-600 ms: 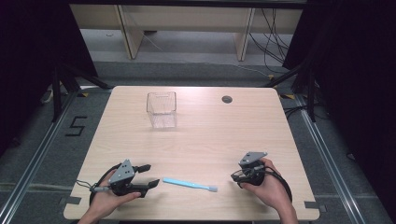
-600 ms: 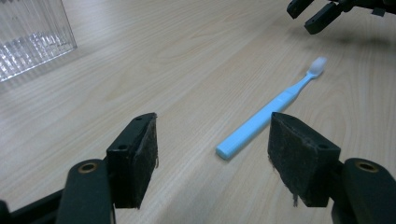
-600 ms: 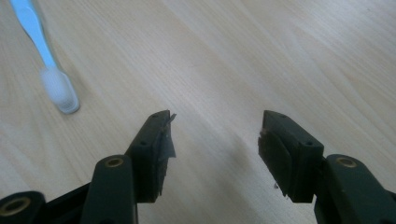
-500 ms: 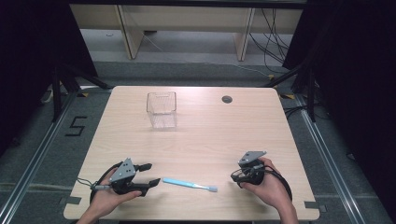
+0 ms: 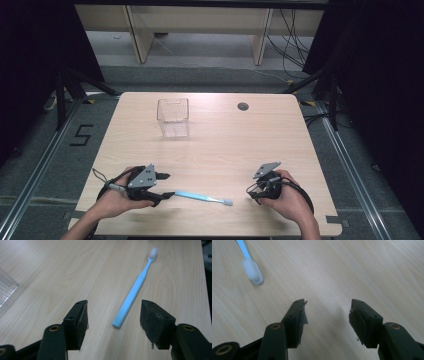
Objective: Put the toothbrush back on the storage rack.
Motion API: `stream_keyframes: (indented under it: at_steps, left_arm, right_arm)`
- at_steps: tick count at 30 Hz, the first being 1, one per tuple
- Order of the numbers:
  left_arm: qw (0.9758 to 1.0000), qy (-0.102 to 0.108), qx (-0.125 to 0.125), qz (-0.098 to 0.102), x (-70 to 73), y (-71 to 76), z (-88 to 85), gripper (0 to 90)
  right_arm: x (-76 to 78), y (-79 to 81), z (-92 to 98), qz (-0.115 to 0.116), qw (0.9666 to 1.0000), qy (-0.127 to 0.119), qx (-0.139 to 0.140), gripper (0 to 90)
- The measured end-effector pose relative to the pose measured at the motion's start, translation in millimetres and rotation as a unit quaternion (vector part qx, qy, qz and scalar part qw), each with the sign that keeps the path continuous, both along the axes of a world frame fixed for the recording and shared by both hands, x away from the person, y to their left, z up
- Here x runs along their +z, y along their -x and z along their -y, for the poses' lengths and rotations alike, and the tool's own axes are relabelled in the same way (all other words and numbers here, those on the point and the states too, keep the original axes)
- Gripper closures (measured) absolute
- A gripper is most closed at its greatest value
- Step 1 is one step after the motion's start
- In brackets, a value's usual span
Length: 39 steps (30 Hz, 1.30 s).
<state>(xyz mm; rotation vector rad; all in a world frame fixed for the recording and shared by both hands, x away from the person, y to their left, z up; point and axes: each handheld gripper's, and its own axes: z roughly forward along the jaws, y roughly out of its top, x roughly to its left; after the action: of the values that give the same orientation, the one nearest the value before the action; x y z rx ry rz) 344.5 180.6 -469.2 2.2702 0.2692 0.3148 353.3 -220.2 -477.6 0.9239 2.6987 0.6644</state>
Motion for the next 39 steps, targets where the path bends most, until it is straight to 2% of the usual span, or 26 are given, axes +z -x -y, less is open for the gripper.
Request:
stream_keyframes:
  at_steps: [2,3,4,5,6,7,8,9,10,11,12,14,16,18,22,24,28,29,30,31,32,33,35,36,38,39]
  left_arm:
    - [0.9992,-0.031,-0.027,-0.004,3.1,-4.1,3.3,39.3]
    - [0.9992,-0.031,-0.027,-0.004,3.1,-4.1,3.3,40.3]
    - [0.9981,-0.048,-0.035,-0.014,5.0,-6.2,5.0,41.0]
    - [0.9951,-0.084,-0.05,-0.01,7.0,-11.6,9.0,42.0]
    - [0.9951,-0.084,-0.05,-0.01,7.0,-11.6,9.0,42.9]
    - [0.9904,-0.12,-0.066,-0.021,8.6,-15.8,14.4,43.4]
    - [0.9906,-0.118,-0.065,-0.023,7.1,-16.5,18.1,44.3]
    - [0.9906,-0.118,-0.065,-0.023,7.1,-16.5,18.1,45.0]
    - [0.9869,-0.137,-0.078,-0.034,7.6,-19.4,24.7,45.7]
    - [0.9869,-0.137,-0.078,-0.034,7.6,-19.4,24.7,45.7]
    - [0.9797,-0.173,-0.096,-0.032,9.3,-23.3,31.9,45.8]
    - [0.9751,-0.192,-0.105,-0.034,9.5,-25.1,37.7,45.6]
    - [0.9695,-0.213,-0.114,-0.041,9.6,-26.7,44.1,45.2]
    - [0.9656,-0.222,-0.126,-0.049,9.6,-28.8,50.4,45.7]
    - [0.9626,-0.227,-0.136,-0.058,8.8,-33.7,61.9,50.0]
    - [0.9606,-0.234,-0.139,-0.057,8.0,-35.1,66.9,52.0]
    - [0.9532,-0.259,-0.145,-0.055,6.9,-35.7,76.3,55.0]
    - [0.9532,-0.259,-0.145,-0.055,6.9,-35.7,76.3,55.8]
    - [0.9513,-0.267,-0.142,-0.057,5.5,-34.5,80.7,56.4]
    - [0.9469,-0.28,-0.149,-0.054,5.9,-35.3,82.7,56.7]
    - [0.9469,-0.28,-0.149,-0.054,5.9,-35.3,82.7,57.1]
    - [0.943,-0.291,-0.153,-0.056,4.7,-35.7,86.3,57.1]
    - [0.9394,-0.3,-0.155,-0.058,2.8,-35.1,89.1,57.8]
    - [0.9367,-0.307,-0.158,-0.058,2.3,-35.2,90.3,57.8]
    - [0.9336,-0.313,-0.164,-0.06,1.4,-35.0,92.6,58.2]
    - [0.9347,-0.309,-0.163,-0.065,0.3,-34.0,93.6,58.5]
  right_arm:
    - [1.2,0.7,-0.5,-0.004,1.0,0.001,-0.004,46.7]
    - [1.2,0.7,-0.5,-0.004,1.0,0.001,-0.004,46.7]
    - [0.8,-0.7,-1.6,0.003,1.0,0.002,0.004,46.9]
    - [0.9,0.7,-2.6,-0.004,1.0,0.001,-0.003,47.0]
    - [1.1,0.2,-3.1,-0.002,1.0,0.001,-0.001,47.0]
    - [1.4,1.2,-4.5,-0.008,1.0,0.0,-0.005,47.1]
    - [1.3,-0.4,-4.3,-0.003,0.9999,0.002,0.011,47.2]
    - [0.6,-0.2,-5.0,-0.001,0.9999,0.003,0.011,47.1]
    - [0.7,0.7,-5.6,-0.004,1.0,0.003,0.006,47.2]
    - [0.4,1.0,-6.0,-0.006,1.0,0.002,0.005,47.3]
    - [0.4,1.4,-5.9,-0.01,0.9999,0.004,0.004,47.3]
    - [0.3,1.4,-5.8,-0.009,0.9999,0.006,0.004,47.3]
    - [0.3,1.6,-5.6,-0.011,0.9999,0.005,0.005,47.3]
    - [0.2,1.5,-5.5,-0.01,0.9999,0.004,0.005,47.3]
    - [0.0,1.8,-6.1,-0.01,0.9999,0.004,0.005,47.3]
    - [-0.2,1.0,-6.3,-0.004,0.9999,0.004,0.014,47.6]
    - [0.6,1.8,-7.2,-0.007,0.9999,0.001,0.013,48.0]
    - [0.6,1.8,-7.2,-0.007,0.9999,0.001,0.013,48.0]
    - [0.6,1.6,-7.4,-0.003,0.9999,0.001,0.013,48.1]
    - [0.6,1.6,-7.4,-0.003,0.9999,0.001,0.013,48.1]
    - [0.6,1.7,-7.6,-0.004,0.9999,0.0,0.012,48.2]
    - [0.6,1.9,-7.6,-0.004,0.9999,0.0,0.012,48.1]
    - [0.4,3.1,-8.2,-0.007,0.9999,-0.001,0.008,48.2]
    - [0.4,2.9,-8.0,-0.006,0.9999,-0.001,0.01,48.1]
    - [0.5,0.9,-6.9,-0.001,0.9998,0.001,0.022,48.2]
    - [1.1,1.4,-7.0,0.001,0.9998,0.004,0.018,48.2]
